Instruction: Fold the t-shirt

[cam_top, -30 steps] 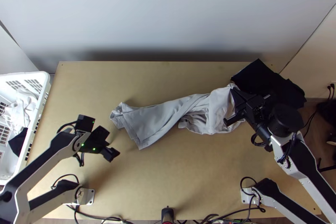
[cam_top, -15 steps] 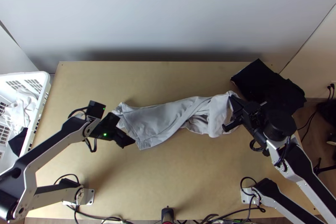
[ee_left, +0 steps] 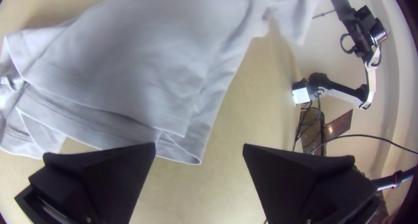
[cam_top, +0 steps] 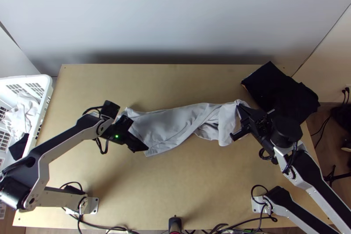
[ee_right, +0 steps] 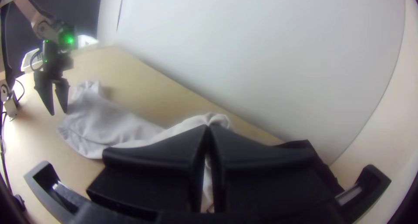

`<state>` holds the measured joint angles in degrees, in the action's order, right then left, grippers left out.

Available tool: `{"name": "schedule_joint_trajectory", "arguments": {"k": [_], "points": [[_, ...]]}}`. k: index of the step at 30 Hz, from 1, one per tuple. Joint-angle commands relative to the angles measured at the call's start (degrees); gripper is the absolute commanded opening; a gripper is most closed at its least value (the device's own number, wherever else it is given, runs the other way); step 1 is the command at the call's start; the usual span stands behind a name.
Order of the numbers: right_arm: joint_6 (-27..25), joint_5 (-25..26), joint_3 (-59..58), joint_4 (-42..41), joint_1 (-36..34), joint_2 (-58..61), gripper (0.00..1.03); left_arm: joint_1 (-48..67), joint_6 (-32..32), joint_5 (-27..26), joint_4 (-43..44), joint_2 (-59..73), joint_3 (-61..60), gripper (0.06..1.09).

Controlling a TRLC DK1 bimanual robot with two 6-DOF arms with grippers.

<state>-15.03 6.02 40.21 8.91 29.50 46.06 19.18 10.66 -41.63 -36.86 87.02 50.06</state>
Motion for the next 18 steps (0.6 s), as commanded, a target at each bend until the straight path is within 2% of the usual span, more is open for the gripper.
{"name": "schedule_joint_trajectory", "arguments": {"k": [1, 3, 9, 18], "points": [[-0.62, 0.04, -0.48, -0.82, -0.32, 0.52, 0.03, 2.27, 4.81, -1.35, -5.41, 5.17, 1.62, 1.03], [-0.62, 0.04, -0.48, -0.91, -0.32, 0.78, 0.03, 2.97, 6.83, -1.35, -7.08, 5.96, 1.62, 1.03], [-0.71, 0.04, -0.39, -1.44, -0.32, 1.75, 0.03, 3.23, 6.66, -1.44, -6.29, 5.79, 1.18, 1.03], [-0.79, 0.04, -0.13, -2.05, -0.32, 2.98, 0.03, 3.58, 0.59, -1.44, 3.29, 5.44, 0.03, 1.03]]}}
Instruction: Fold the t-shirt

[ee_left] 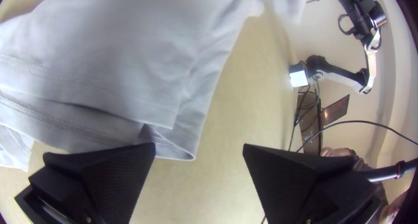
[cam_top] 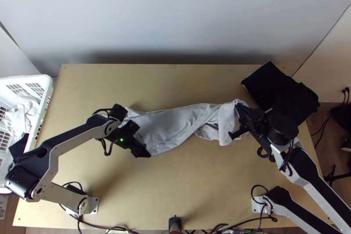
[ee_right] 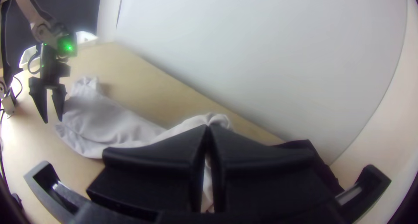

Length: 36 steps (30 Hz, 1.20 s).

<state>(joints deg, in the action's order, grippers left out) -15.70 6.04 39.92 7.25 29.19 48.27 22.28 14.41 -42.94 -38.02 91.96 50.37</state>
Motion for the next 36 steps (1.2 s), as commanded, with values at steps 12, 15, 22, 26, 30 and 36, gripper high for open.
{"name": "schedule_joint_trajectory", "arguments": {"k": [12, 15, 22, 26, 30, 36], "points": [[-0.64, 0.02, 0.24, -0.57, -0.45, 1.56, 0.03, 6.54, -2.64, -0.83, 1.90, 2.61, -0.01, 1.03], [-0.73, 0.02, 0.16, -0.57, -0.63, 1.74, 0.03, 7.60, -2.11, -0.83, 0.67, 2.43, -0.01, 1.03], [-1.00, 0.02, 0.07, -1.09, -0.98, 2.44, 0.03, 8.74, -1.67, -2.06, 0.58, 1.38, -0.01, 0.80], [-0.91, 0.02, 0.51, -1.62, -1.06, 3.41, 0.03, 8.92, -1.49, -2.06, 1.28, 1.64, -0.18, 0.71], [-0.82, 0.02, 0.77, -2.15, -1.06, 4.11, 0.03, 9.01, -1.58, -1.97, 1.19, 2.34, -0.45, 1.05], [-0.82, 0.02, 0.60, -2.32, -1.15, 4.64, 0.03, 8.92, 0.00, -1.97, -3.46, 1.03, 0.34, 1.04]]}}
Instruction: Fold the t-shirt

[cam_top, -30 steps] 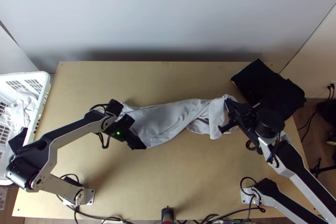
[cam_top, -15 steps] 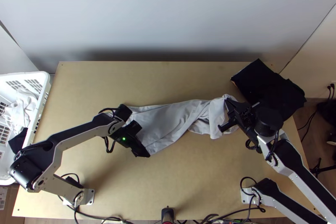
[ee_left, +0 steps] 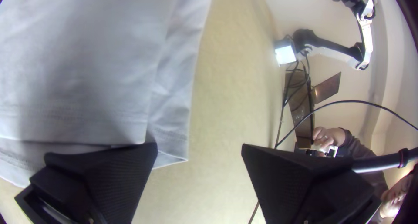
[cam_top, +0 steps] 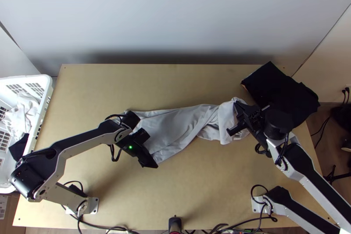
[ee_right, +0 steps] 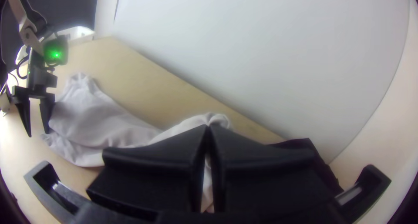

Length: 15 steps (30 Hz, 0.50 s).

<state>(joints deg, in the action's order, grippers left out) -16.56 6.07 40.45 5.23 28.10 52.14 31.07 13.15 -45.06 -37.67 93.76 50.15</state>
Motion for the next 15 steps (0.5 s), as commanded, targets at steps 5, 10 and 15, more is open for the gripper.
{"name": "schedule_joint_trajectory", "arguments": {"k": [5, 10, 15], "points": [[0.03, 0.00, 0.25, -1.02, 0.03, 1.21, 0.03, 0.13, 2.76, 0.06, -7.24, -1.21, 1.00, 1.04], [0.12, 0.00, -0.19, -1.19, 0.03, 1.47, 0.03, 0.13, 2.67, 0.06, -7.51, -2.00, 1.18, 1.04], [0.38, 0.00, -0.54, -1.72, 0.03, 1.56, 0.03, 0.83, 2.41, 0.06, -5.31, -1.03, 1.53, 1.04]]}}
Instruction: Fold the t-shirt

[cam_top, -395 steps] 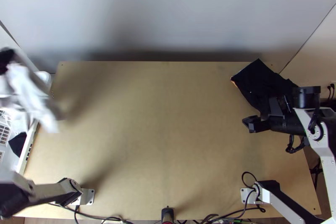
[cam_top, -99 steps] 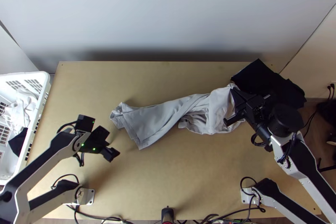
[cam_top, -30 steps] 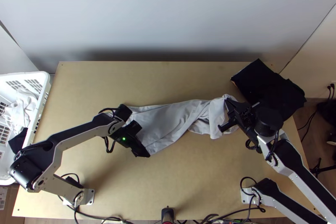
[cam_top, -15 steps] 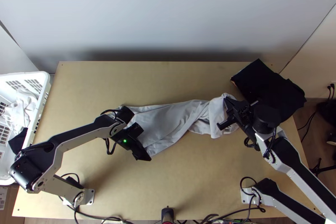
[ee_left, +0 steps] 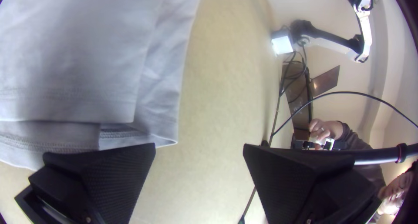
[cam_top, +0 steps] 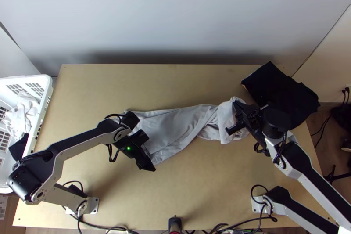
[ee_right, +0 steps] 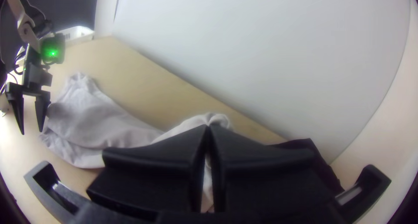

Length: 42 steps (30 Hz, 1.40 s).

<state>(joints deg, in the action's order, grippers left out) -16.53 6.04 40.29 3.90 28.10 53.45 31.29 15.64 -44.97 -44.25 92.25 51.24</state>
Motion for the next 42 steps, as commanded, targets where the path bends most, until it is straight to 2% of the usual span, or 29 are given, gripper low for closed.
{"name": "schedule_joint_trajectory", "arguments": {"k": [1, 11, 16, 18, 21, 22, 23, 25, 33, 37, 42], "points": [[0.36, 0.02, -0.39, -0.39, 0.03, 0.34, 0.03, 0.79, -0.26, -0.03, 1.53, 1.09, 0.61, 1.04], [0.19, 0.02, -0.48, -0.03, -0.15, -0.37, 0.03, 3.34, -0.79, -1.08, 1.71, 6.72, 3.51, 1.04], [0.45, 0.02, -0.74, -0.12, -0.15, -0.37, 0.03, 3.43, -1.49, -2.31, 4.43, 6.37, 3.69, 1.01], [0.63, 0.02, -0.92, -0.12, -0.06, -0.19, 0.03, 3.52, -1.66, -2.67, 5.84, 6.19, 3.69, 0.83], [0.63, 0.02, -0.74, -0.30, -0.06, 0.07, 0.03, 3.43, -5.62, -2.49, 9.97, 6.54, 3.42, 0.39], [0.63, 0.02, -0.57, -0.30, -0.06, 0.16, 0.03, 3.43, -6.32, -2.31, 10.76, 6.63, 3.34, 0.30], [0.63, 0.02, -0.30, -0.30, -0.15, 0.34, 0.03, 3.52, -6.23, -2.14, 11.38, 6.63, 3.34, 0.27], [0.63, 0.02, 0.31, -0.30, -0.41, 0.60, 0.03, 4.13, -6.06, -1.79, 12.87, 6.37, 2.90, 0.09], [0.71, 0.02, 1.19, -0.21, -0.59, 0.69, 0.03, 1.06, -5.36, -1.88, 13.31, 2.94, 1.49, 0.09], [1.94, -0.07, 2.42, -0.12, -0.85, 0.51, 0.03, -5.10, -4.48, -1.96, 8.74, -4.53, 5.09, 0.09], [4.41, -0.07, 4.18, 1.81, -1.38, -1.51, 0.03, -10.63, -10.54, -1.79, 8.21, -16.31, 13.27, 0.09]]}}
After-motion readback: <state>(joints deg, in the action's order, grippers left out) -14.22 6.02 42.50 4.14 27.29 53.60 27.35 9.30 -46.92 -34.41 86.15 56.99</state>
